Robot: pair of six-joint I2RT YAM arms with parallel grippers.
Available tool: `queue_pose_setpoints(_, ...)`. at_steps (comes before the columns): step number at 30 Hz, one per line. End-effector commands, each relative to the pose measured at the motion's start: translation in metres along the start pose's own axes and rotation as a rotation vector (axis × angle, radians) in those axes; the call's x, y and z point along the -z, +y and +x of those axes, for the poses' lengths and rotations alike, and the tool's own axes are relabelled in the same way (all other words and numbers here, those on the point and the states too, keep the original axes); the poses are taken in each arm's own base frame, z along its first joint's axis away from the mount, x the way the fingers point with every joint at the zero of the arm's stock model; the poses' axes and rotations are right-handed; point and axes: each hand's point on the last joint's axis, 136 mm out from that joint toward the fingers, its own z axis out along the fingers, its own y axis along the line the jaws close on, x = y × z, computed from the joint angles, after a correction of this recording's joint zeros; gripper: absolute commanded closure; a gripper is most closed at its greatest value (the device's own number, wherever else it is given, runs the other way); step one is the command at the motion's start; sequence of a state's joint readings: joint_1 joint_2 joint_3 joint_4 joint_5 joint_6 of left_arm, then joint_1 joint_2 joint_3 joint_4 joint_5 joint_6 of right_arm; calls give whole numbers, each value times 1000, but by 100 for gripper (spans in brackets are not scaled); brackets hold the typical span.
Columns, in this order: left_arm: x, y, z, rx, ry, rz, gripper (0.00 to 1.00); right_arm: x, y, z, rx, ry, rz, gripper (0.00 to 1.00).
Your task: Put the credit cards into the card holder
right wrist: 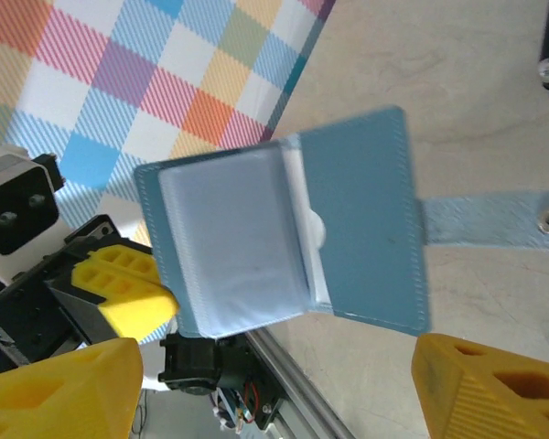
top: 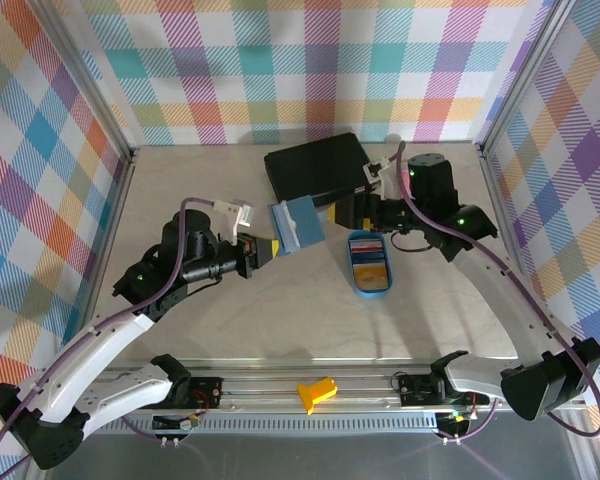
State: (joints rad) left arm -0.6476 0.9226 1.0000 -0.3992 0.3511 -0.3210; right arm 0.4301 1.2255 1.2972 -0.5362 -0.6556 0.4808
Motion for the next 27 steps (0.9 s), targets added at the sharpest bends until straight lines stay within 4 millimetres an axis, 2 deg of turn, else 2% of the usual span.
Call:
queue_pose_setpoints(1,9,-17,3,-130,42,61,100,5,6,-10,110,-14,-37,21)
queue_pose_setpoints(4,9,-20,8,-162,59,80,100,1,-5,-7,127,28,-18,21)
queue_pose_setpoints(8,15,-33,11,-217,32,163,100,-14,-12,11,224,79,-114,22)
queue_pose_setpoints(12,26,-42,11,-270,4,199,100,-20,-8,30,297,86,-248,20)
queue_pose_setpoints(16,35,-48,10,-299,-25,223,100,-21,-9,38,299,101,-312,19)
queue_pose_setpoints(20,39,-60,12,-306,-38,299,100,-19,-7,37,310,95,-418,20)
queue_pose_setpoints(24,42,-70,15,-303,-23,361,100,-9,-22,21,288,52,-455,22)
queue_pose_setpoints(27,44,-74,17,-307,-15,386,100,-6,-31,12,306,28,-410,19)
